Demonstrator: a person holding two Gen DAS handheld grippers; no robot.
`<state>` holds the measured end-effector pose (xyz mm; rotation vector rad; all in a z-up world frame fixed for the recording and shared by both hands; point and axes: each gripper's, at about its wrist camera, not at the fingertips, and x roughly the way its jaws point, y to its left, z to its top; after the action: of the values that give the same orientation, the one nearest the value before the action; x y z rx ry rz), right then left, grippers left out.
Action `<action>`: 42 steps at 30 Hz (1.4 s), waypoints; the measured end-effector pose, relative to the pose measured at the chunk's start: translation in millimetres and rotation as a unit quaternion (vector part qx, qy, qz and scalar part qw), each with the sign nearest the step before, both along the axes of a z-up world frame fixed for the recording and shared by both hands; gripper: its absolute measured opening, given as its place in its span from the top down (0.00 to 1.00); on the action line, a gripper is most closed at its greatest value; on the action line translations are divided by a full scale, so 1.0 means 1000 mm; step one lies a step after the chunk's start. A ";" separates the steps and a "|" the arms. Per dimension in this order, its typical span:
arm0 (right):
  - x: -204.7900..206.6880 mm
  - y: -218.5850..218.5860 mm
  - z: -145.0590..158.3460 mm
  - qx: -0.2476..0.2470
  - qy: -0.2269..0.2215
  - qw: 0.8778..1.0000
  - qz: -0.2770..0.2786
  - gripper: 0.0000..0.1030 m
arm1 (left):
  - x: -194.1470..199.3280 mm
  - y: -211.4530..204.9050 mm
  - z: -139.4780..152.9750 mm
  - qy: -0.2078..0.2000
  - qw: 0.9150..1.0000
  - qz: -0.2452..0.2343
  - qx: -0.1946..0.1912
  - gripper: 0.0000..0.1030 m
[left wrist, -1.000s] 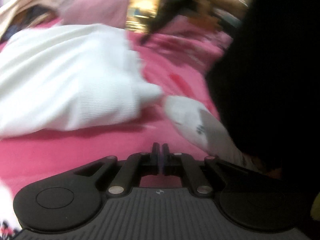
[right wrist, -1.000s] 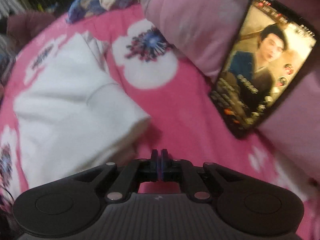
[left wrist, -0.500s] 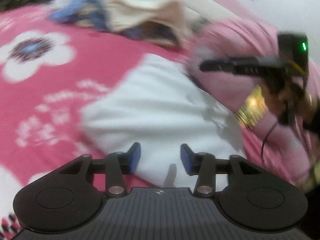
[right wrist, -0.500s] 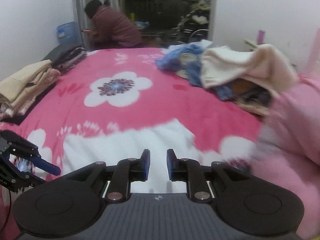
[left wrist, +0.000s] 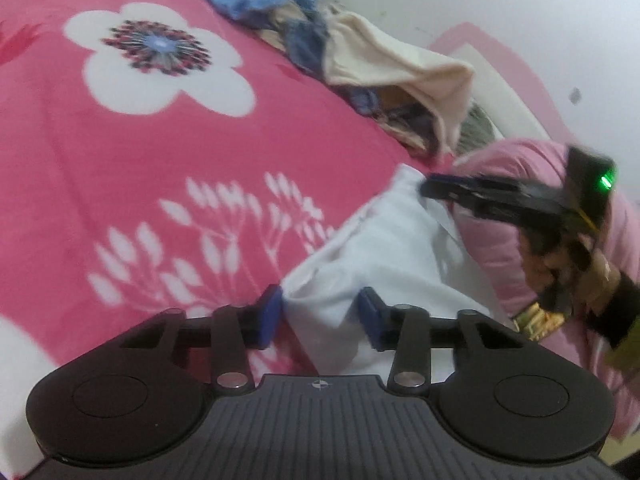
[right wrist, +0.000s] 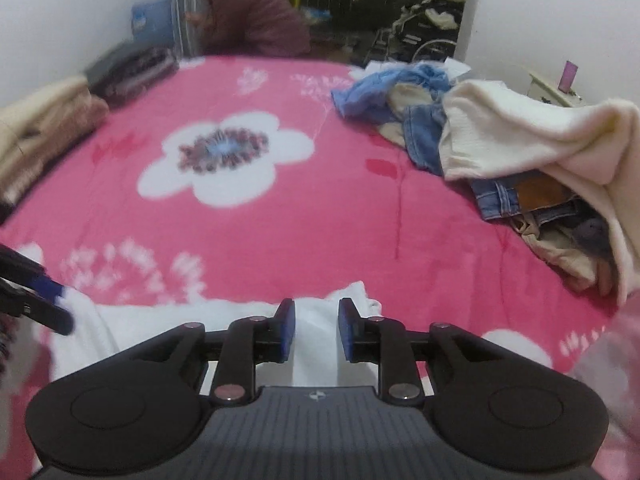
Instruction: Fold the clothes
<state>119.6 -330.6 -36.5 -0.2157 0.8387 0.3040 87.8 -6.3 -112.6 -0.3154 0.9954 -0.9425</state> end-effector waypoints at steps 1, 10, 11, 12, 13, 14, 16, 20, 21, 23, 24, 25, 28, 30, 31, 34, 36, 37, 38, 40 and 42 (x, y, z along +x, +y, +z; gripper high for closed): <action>0.006 -0.002 -0.004 0.004 0.009 1.000 -0.005 0.76 | -0.001 0.000 -0.001 -0.005 1.000 -0.005 -0.002 0.72; 0.004 -0.036 0.008 0.063 -0.017 0.995 -0.075 1.00 | -0.012 0.012 -0.008 -0.032 0.998 -0.045 0.002 0.88; 0.008 -0.044 0.005 0.079 -0.005 0.993 -0.087 1.00 | -0.011 0.012 -0.009 -0.029 0.998 -0.047 0.001 0.88; 0.011 -0.051 0.003 0.095 0.006 0.990 -0.099 1.00 | -0.011 0.012 -0.009 -0.027 0.998 -0.048 0.000 0.88; 0.014 -0.058 0.000 0.111 0.017 0.987 -0.112 0.98 | -0.010 0.011 -0.009 -0.027 0.998 -0.050 0.000 0.88; 0.017 -0.061 -0.001 0.126 0.024 0.985 -0.114 0.95 | -0.009 0.011 -0.009 -0.027 0.998 -0.051 0.000 0.87; 0.024 -0.054 0.001 0.149 0.027 0.984 -0.097 0.63 | -0.009 0.011 -0.010 -0.025 0.998 -0.049 0.000 0.86; 0.043 -0.030 -0.007 0.138 0.057 0.987 -0.051 0.53 | -0.011 0.011 -0.008 -0.031 0.998 -0.046 0.001 0.86; 0.046 -0.022 -0.013 0.130 0.074 0.988 -0.035 0.60 | -0.013 0.011 -0.007 -0.038 0.998 -0.047 0.003 0.87; 0.040 -0.004 -0.017 0.079 0.065 0.995 0.001 0.93 | -0.017 0.010 -0.004 -0.057 0.997 -0.053 0.010 0.87; 0.035 0.002 -0.014 0.064 0.049 0.997 0.014 0.94 | -0.019 0.010 -0.003 -0.065 0.996 -0.057 0.014 0.88; 0.031 -0.001 -0.009 0.069 0.031 0.997 0.008 0.95 | -0.019 0.010 -0.004 -0.068 0.996 -0.059 0.017 0.88; 0.032 -0.026 -0.010 0.087 0.010 0.995 -0.049 0.96 | -0.017 0.013 -0.008 -0.063 0.996 -0.061 0.020 0.88; 0.036 -0.041 -0.022 0.091 0.017 0.993 -0.078 0.96 | -0.013 0.014 -0.010 -0.053 0.997 -0.060 0.018 0.89; 0.038 -0.039 -0.029 0.083 0.017 0.994 -0.075 0.96 | -0.011 0.015 -0.012 -0.048 0.997 -0.060 0.016 0.89; 0.045 -0.037 -0.049 0.079 0.022 0.994 -0.078 0.96 | -0.009 0.017 -0.015 -0.038 0.997 -0.059 0.013 0.89; 0.047 -0.039 -0.055 0.083 0.026 0.993 -0.085 0.96 | -0.007 0.018 -0.015 -0.028 0.998 -0.058 0.008 0.89; 0.046 -0.041 -0.055 0.086 0.025 0.992 -0.089 0.96 | -0.006 0.020 -0.015 -0.021 0.998 -0.058 0.005 0.89; 0.045 -0.043 -0.054 0.089 0.025 0.991 -0.094 0.96 | -0.005 0.022 -0.016 -0.013 0.998 -0.057 0.002 0.89; 0.044 -0.043 -0.054 0.084 0.023 0.991 -0.098 0.95 | -0.004 0.027 -0.018 0.004 0.998 -0.057 0.001 0.89; 0.044 -0.046 -0.050 0.075 0.013 0.990 -0.122 0.97 | -0.004 0.032 -0.019 0.016 0.998 -0.054 0.003 0.89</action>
<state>163.2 -377.1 -86.3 0.0329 0.8552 0.1387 83.5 25.3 -131.4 -0.2745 1.0527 -1.0348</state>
